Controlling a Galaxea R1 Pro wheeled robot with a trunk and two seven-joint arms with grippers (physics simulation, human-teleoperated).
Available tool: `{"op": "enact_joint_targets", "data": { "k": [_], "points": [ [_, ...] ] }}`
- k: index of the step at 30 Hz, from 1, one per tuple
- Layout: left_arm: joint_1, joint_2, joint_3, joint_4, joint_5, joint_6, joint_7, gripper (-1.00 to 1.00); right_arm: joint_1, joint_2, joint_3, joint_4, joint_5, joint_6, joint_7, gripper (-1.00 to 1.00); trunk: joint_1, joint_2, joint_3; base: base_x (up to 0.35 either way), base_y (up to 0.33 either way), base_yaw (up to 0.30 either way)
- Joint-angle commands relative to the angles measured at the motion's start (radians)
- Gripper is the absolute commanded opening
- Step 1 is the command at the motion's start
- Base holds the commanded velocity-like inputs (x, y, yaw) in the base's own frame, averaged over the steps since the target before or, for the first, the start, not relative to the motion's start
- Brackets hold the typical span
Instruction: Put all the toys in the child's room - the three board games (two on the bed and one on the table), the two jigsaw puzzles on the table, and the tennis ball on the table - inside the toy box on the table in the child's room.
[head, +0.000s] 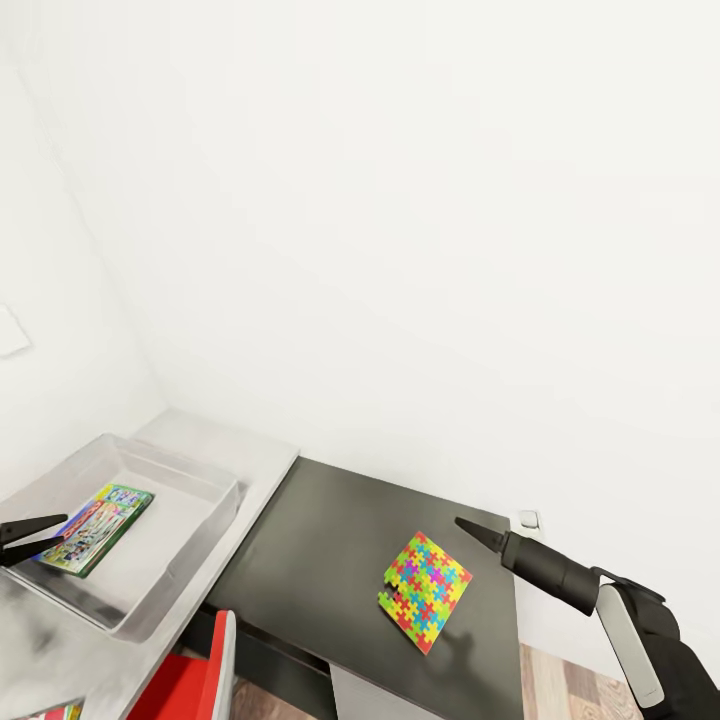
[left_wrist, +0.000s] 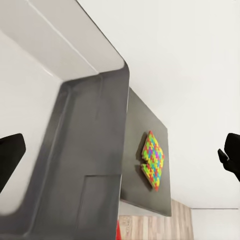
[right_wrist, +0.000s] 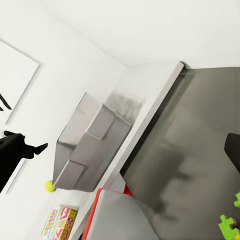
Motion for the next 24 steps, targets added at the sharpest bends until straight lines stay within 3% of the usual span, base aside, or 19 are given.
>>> {"op": "enact_joint_targets", "data": {
  "k": [1, 10, 24],
  "points": [
    [-0.001, -0.001, 0.001, 0.000, -0.002, 0.011, -0.004, 1.00, -0.001, 0.000, 0.000, 0.000, -0.004, 0.006, 0.001, 1.00, 0.001, -0.002, -0.002, 0.000, 0.000, 0.000],
    [-0.001, -0.033, -0.005, 0.000, -0.004, 0.013, -0.004, 1.00, -0.001, 0.000, -0.001, 0.000, -0.005, 0.008, 0.003, 1.00, 0.001, -0.002, -0.001, 0.000, 0.000, -0.009],
    [-0.001, -0.037, -0.006, -0.001, -0.004, 0.012, -0.004, 1.00, -0.001, 0.002, 0.001, -0.001, -0.005, 0.009, 0.001, 1.00, 0.001, -0.002, 0.007, -0.041, 0.000, -0.092]
  ]
}}
